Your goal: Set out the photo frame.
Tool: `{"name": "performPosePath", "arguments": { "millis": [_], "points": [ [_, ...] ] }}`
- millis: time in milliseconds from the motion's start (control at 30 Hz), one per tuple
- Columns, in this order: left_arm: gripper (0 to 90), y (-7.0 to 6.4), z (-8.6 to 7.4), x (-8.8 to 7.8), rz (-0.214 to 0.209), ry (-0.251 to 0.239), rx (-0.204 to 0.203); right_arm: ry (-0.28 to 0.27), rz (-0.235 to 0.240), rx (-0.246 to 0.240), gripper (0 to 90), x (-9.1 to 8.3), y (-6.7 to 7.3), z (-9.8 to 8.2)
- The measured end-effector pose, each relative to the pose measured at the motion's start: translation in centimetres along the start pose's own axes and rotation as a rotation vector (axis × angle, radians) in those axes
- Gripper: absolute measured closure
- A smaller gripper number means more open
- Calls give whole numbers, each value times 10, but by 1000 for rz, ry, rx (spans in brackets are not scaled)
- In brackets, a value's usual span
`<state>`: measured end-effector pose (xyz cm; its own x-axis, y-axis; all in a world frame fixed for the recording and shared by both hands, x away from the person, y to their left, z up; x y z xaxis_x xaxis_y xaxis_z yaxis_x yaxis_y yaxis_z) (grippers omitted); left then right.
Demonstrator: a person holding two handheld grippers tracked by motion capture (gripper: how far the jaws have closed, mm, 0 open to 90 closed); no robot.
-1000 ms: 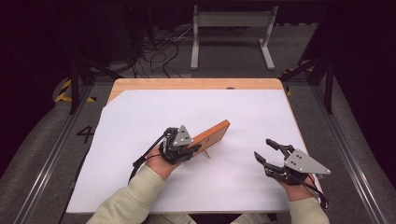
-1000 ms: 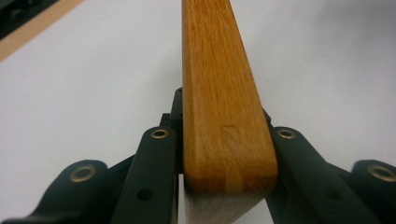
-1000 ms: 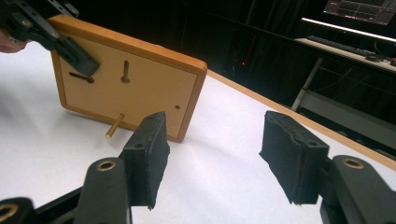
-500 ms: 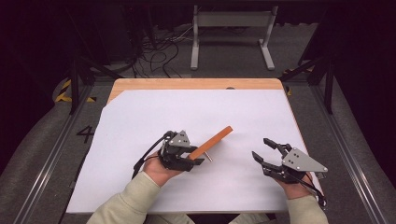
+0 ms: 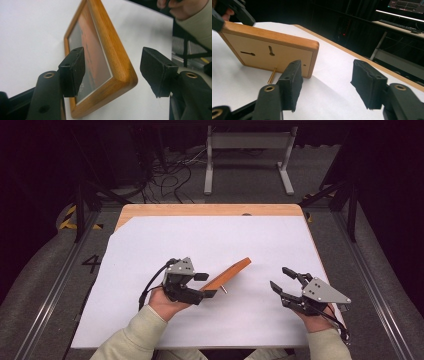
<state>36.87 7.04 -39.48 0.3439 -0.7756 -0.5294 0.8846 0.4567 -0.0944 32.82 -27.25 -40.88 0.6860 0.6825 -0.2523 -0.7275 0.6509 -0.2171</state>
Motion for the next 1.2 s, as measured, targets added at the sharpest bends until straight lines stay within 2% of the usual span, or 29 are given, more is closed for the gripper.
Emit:
{"name": "performPosePath", "arguments": {
  "millis": [100, 167, 233, 300, 333, 367, 400, 433, 500, 533, 567, 633, 733, 767, 833, 967, 1000, 1200],
  "points": [
    [378, 9, 0, -17, 15, -64, -20, 7, -21, 10, 456, -3, -3, 2],
    [378, 16, -2, -28, 42, -100, -41, 18, -47, 43, 473, -9, -8, 6],
    [366, 23, -5, -36, 90, -126, -49, 24, -67, 71, 474, -14, -13, 9],
    [352, 29, -10, -42, 146, -139, -54, 38, -86, 83, 530, -18, -16, 12],
    [347, 29, -10, -42, 146, -139, -54, 46, -91, 85, 542, -19, -18, 14],
    [344, 33, -14, -46, 201, -143, -66, 52, -97, 91, 550, -20, -19, 15],
    [346, 33, -14, -46, 201, -143, -66, 61, -101, 100, 554, -20, -20, 15],
    [349, 38, -19, -47, 239, -139, -81, 71, -100, 108, 554, -20, -22, 16],
    [353, 43, -23, -48, 273, -130, -87, 89, -100, 125, 554, -19, -24, 16],
    [360, 43, -23, -48, 273, -130, -87, 89, -100, 125, 554, -19, -24, 16],
    [360, 45, -25, -47, 289, -125, -100, 104, -100, 138, 554, -19, -25, 15],
    [419, 49, -30, -45, 320, -93, -112, 115, -97, 157, 565, -18, -27, 14],
    [571, 53, -37, -36, 315, -35, -134, 141, -78, 181, 580, -15, -29, 12],
    [615, 54, -39, -32, 310, 0, -139, 147, -70, 194, 583, -14, -29, 11],
    [710, 55, -43, -25, 311, 38, -130, 165, -59, 214, 592, -13, -30, 10],
    [865, 54, -49, -11, 294, 104, -125, 179, -57, 206, 598, -13, -29, 10],
    [892, 55, -50, -9, 288, 113, -125, 180, -57, 204, 598, -13, -29, 10],
    [898, 56, -58, 12, 254, 172, -134, 176, -51, 204, 591, -12, -29, 9]
  ]
}}
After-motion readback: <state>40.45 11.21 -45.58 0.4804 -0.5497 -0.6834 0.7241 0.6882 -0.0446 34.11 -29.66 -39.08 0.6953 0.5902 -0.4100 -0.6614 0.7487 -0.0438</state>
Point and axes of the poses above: each handheld gripper's, and its own axes: x roughly forward along the jaws, z roughly out of its top, y roughly to its left, the point moved 3 cm from there along x, roughly forward along the jaws, and after that the axes turned 8 degrees about z, right-handed, at the moved point
